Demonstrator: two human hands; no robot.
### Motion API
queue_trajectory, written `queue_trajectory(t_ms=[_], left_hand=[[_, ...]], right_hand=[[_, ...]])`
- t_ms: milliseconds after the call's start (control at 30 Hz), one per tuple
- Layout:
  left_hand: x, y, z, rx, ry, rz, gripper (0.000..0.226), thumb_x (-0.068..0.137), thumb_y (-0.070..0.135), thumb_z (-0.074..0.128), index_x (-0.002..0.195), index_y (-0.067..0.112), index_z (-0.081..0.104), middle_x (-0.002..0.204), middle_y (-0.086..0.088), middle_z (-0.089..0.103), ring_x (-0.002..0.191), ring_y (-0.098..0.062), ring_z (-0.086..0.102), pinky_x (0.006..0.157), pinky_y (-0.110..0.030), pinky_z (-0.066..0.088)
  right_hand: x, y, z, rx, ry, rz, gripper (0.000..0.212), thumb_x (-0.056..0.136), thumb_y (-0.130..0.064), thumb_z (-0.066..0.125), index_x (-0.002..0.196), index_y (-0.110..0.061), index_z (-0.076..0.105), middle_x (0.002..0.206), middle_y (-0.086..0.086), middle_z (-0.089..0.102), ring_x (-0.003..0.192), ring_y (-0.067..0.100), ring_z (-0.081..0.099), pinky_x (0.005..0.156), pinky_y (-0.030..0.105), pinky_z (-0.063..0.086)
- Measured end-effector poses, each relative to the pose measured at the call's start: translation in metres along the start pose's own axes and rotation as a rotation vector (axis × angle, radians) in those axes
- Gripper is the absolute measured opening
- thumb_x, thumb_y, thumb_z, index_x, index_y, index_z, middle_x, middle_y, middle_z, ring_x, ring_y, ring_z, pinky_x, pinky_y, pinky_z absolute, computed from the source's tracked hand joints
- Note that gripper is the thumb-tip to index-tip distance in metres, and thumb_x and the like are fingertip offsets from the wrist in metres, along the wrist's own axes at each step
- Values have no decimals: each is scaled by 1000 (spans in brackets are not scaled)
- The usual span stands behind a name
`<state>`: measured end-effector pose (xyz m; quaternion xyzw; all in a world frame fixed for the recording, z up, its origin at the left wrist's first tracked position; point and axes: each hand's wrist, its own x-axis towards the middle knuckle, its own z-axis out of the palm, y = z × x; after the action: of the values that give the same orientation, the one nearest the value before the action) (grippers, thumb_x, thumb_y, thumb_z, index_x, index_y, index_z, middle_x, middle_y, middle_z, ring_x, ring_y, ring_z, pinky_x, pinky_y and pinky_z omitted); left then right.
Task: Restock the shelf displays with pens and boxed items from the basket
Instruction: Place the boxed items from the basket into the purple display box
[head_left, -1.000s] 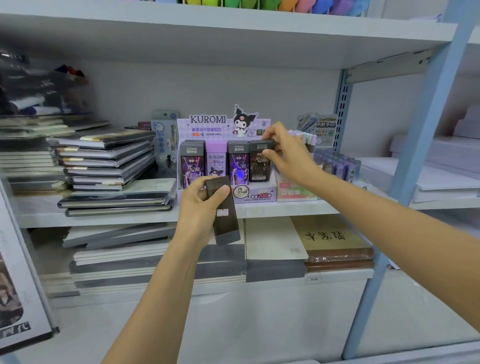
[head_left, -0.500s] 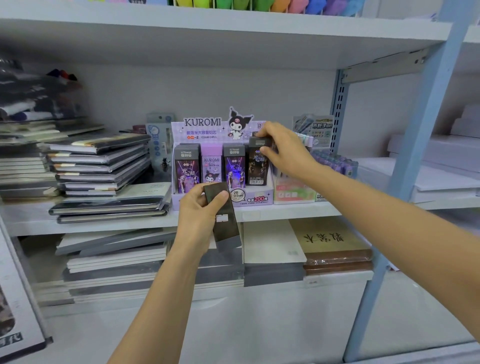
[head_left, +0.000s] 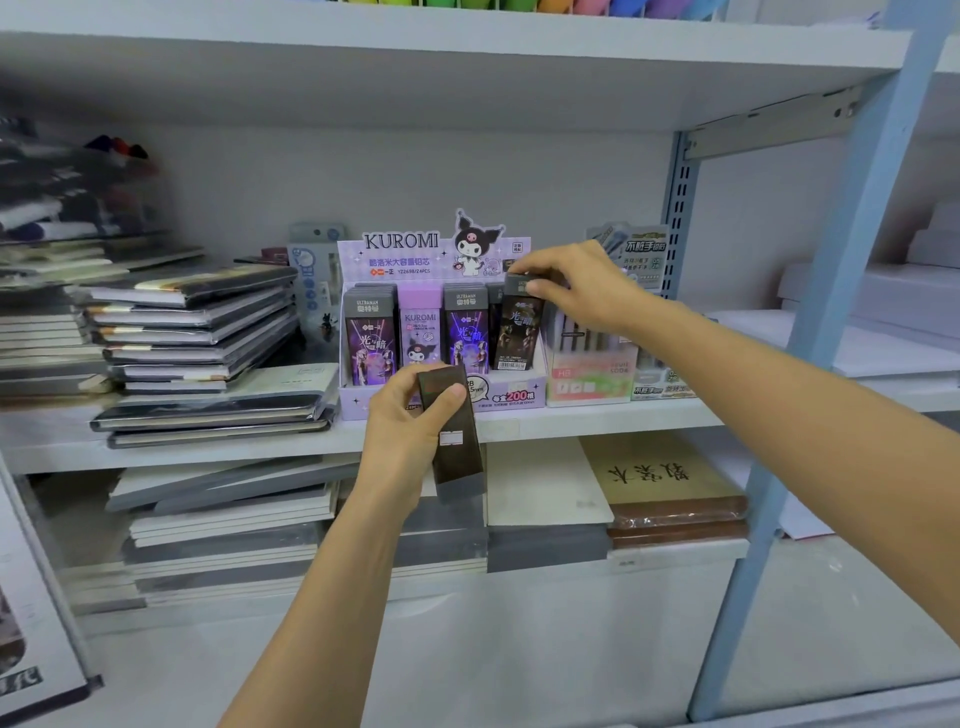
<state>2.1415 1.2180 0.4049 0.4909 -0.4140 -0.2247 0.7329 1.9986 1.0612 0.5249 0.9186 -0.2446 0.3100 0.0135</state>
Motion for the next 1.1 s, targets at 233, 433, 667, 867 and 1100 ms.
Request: queue_trajectory(t_ms=[233, 433, 667, 867, 1100], left_hand=[[3, -2, -3, 82, 4, 8, 15, 90, 11, 66, 104, 15, 66, 100, -8, 71, 88, -20, 69, 70, -19, 54], [4, -2, -5, 38, 11, -21, 12, 90, 8, 66, 98, 16, 66, 92, -6, 71, 79, -18, 69, 66, -22, 55], [2, 2, -1, -10, 7, -35, 12, 89, 9, 67, 98, 17, 67, 92, -4, 70, 85, -23, 68, 83, -36, 56], [-5, 8, 7, -22, -70, 17, 21, 85, 9, 71, 104, 16, 65, 93, -5, 76, 88, -20, 71, 74, -23, 55], [-14, 12, 6, 96, -122, -96, 36, 81, 23, 77, 111, 20, 56, 87, -4, 76, 75, -14, 72, 64, -26, 55]], right_hand=[[7, -8, 16, -69, 47, -18, 28, 97, -20, 55, 124, -19, 63, 118, 4, 68, 108, 26, 61, 95, 40, 46], [7, -5, 28, -158, 138, -50, 32, 93, -18, 61, 126, -19, 63, 112, 4, 57, 106, 22, 51, 93, 33, 35], [-14, -12, 28, -89, 196, -108, 30, 91, -22, 64, 121, -18, 64, 124, 0, 57, 120, 17, 48, 104, 33, 26], [-61, -53, 41, 516, 81, -93, 29, 93, -20, 62, 122, -18, 62, 104, -3, 64, 88, 13, 61, 76, 22, 52], [-69, -52, 35, 668, 146, 21, 20, 91, -8, 63, 108, -16, 71, 100, 0, 68, 92, 16, 64, 84, 39, 56]])
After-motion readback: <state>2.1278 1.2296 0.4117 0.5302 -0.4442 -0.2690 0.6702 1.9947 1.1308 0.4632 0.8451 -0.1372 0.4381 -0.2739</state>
